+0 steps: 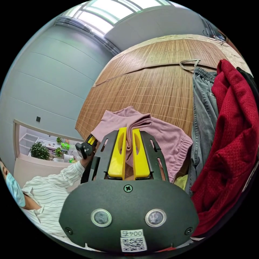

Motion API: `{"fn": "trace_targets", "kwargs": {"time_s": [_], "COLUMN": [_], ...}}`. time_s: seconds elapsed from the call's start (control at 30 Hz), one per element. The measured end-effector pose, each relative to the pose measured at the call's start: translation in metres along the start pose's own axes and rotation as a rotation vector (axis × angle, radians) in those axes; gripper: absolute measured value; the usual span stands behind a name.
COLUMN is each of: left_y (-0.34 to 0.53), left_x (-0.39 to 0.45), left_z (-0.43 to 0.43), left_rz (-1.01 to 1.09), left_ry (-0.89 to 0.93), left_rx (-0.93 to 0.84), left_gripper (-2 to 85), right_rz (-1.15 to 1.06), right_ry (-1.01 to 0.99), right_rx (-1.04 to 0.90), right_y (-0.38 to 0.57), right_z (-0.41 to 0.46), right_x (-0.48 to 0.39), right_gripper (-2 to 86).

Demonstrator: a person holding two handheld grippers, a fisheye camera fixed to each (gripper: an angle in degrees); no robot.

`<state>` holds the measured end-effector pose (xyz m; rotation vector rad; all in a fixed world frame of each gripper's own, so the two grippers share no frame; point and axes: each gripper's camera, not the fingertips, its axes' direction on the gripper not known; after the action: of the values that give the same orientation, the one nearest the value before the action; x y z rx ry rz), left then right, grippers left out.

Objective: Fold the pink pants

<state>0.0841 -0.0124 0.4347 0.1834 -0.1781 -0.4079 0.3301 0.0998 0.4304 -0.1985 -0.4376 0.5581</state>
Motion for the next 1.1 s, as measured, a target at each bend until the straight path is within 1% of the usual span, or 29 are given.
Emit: {"fn": "trace_targets", "kwargs": {"time_s": [0.1,0.2,0.33,0.4,0.5,0.57,0.67,0.83,1.03,1.1], "left_y": [-0.004,-0.006,-0.01,-0.014,-0.015,-0.015,-0.014,-0.011,0.002,0.009], "left_x": [0.017,0.029,0.033,0.036,0.046,0.055,0.07,0.077,0.077,0.068], "left_z": [-0.001,-0.004,-0.007,-0.008,-0.006,-0.002,-0.002,-0.001,0.009,0.012], "left_rz": [0.095,0.178,0.232,0.268,0.341,0.392,0.493,0.603,0.707,0.722], "left_ry": [-0.028,-0.01,-0.011,-0.026,-0.07,-0.096,-0.155,-0.206,-0.231,-0.218], "left_rx": [0.004,0.024,0.038,0.031,0.021,-0.007,-0.003,0.018,0.061,0.089], "left_gripper": [0.6,0.5,0.5,0.5,0.6,0.7,0.8,0.8,0.9,0.9], "right_rz": [0.015,0.05,0.088,0.086,0.06,0.068,0.079,0.045,0.144,0.168], "right_ry": [-0.009,-0.002,-0.024,-0.03,0.013,0.024,0.046,0.107,0.115,0.107], "right_rx": [0.003,-0.019,-0.027,-0.006,0.036,0.026,0.0,0.077,-0.023,-0.017], "right_y": [0.014,0.032,0.057,0.063,0.072,0.078,0.088,0.101,0.126,0.135], "right_z": [0.013,0.034,0.055,0.054,0.049,0.055,0.065,0.039,0.085,0.093], "right_x": [0.016,0.034,0.046,0.041,0.029,0.028,0.026,0.006,0.029,0.031], "right_gripper": [4.8,4.8,4.9,4.8,4.8,4.8,4.9,4.8,4.8,4.8]}}
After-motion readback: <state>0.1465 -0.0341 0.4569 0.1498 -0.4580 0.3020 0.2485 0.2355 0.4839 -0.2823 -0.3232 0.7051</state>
